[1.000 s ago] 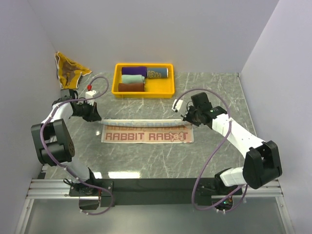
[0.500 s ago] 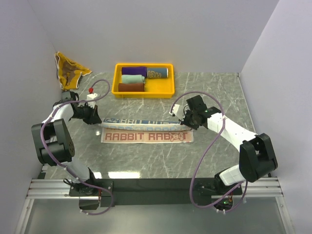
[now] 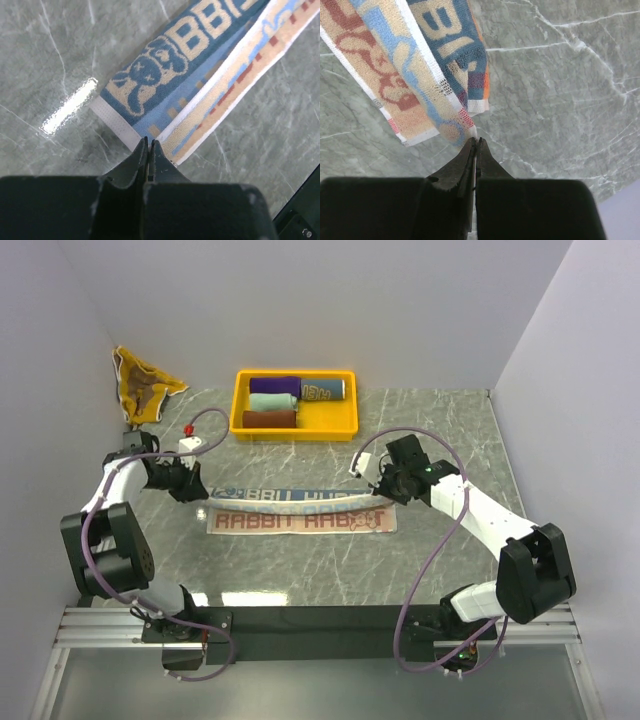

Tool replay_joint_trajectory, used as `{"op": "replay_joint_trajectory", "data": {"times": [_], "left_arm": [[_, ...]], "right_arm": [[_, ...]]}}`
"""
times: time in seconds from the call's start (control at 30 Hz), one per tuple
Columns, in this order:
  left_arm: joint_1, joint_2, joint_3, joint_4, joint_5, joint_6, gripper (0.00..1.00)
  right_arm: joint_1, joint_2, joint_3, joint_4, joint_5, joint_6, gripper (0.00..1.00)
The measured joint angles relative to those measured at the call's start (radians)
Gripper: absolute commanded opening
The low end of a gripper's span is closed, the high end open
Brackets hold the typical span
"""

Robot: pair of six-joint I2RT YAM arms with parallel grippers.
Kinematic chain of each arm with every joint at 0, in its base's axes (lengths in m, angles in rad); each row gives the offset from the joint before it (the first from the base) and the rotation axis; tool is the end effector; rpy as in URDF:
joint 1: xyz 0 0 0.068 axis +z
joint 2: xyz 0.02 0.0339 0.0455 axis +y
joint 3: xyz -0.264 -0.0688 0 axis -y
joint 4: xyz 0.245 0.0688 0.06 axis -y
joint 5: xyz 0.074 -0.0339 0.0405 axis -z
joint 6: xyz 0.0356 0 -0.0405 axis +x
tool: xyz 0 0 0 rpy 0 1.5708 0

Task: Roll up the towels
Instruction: Fold the towel

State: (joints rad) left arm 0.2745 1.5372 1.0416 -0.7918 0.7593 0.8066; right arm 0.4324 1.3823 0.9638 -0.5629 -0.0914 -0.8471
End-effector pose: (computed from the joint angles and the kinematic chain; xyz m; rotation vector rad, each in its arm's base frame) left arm 0.2791 0.0531 0.2178 0.7753 2.3169 -0.6554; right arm 0.2525 0.1201 0.2371 -1.5485 2.0217 -0.0452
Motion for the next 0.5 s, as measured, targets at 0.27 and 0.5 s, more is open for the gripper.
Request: {"op": "replay_joint_trajectory", "data": {"times": [0.27,0.5], "left_arm": [[0.000,-0.042,-0.051,-0.026,-0.008,0.045,0.01],[0.000,-0.041,-0.134,-0.022,-0.053,0.071,0.35]], "right_arm": [[0.000,0.000,-0.009,0.002,0.001,-0.015,0.00],[0.001,0.000,-0.059,-0.004,0.003,-0.027,0.42]]}}
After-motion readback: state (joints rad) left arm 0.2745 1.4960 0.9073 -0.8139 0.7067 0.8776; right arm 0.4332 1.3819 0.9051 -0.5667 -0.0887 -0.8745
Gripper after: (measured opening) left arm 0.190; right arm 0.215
